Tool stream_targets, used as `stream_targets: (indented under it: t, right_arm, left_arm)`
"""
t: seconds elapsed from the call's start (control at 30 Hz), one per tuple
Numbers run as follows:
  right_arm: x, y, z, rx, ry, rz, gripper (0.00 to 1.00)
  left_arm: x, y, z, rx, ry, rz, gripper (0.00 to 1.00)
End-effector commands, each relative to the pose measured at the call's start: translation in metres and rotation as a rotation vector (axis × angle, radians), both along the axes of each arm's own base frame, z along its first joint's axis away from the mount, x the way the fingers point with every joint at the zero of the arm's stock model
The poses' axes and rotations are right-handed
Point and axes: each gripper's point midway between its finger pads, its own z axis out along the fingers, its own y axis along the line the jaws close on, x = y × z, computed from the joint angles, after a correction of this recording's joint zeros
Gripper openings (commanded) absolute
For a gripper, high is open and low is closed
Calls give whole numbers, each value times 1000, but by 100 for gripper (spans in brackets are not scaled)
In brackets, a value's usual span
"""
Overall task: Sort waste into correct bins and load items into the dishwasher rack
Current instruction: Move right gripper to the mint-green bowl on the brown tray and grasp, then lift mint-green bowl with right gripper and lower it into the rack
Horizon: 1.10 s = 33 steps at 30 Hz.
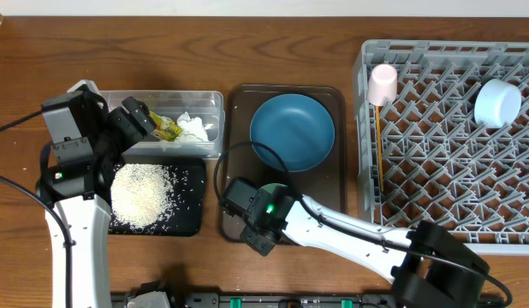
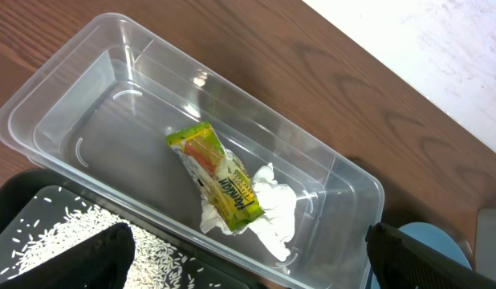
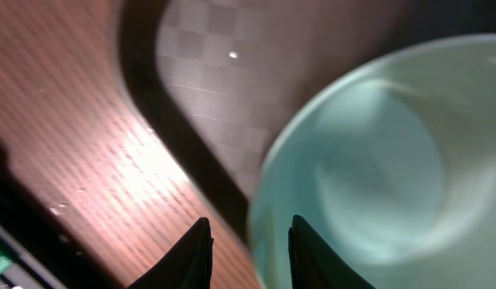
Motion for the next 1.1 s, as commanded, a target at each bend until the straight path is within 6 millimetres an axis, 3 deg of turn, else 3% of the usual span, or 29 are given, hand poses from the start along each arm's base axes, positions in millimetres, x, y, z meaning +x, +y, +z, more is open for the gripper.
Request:
stream_targets:
  t: [0.0, 0.33, 0.57, 0.67, 0.77, 0.9, 1.07]
  right_arm:
    - [5, -8, -8, -52, -40, 2, 30]
    - [2, -13, -16, -67, -32, 3, 22]
    - [2, -12, -16, -64, -33, 3, 11]
    - [2, -12, -16, -64, -33, 3, 1]
    - [4, -9, -13, -55, -37, 2, 1]
    - [13, 10, 15, 26, -74, 1, 1]
    - [32, 22, 87, 133, -153, -9, 1]
  left_arm:
    - [-1, 3, -3, 11, 11, 5, 95]
    - [-1, 3, -3, 11, 11, 5, 95]
    - [-1, 3, -3, 11, 11, 5, 95]
    - [-1, 3, -3, 11, 11, 5, 95]
    - [-1, 3, -3, 11, 11, 5, 95]
    - [-1, 3, -3, 11, 11, 5, 95]
    - [-1, 3, -3, 11, 11, 5, 95]
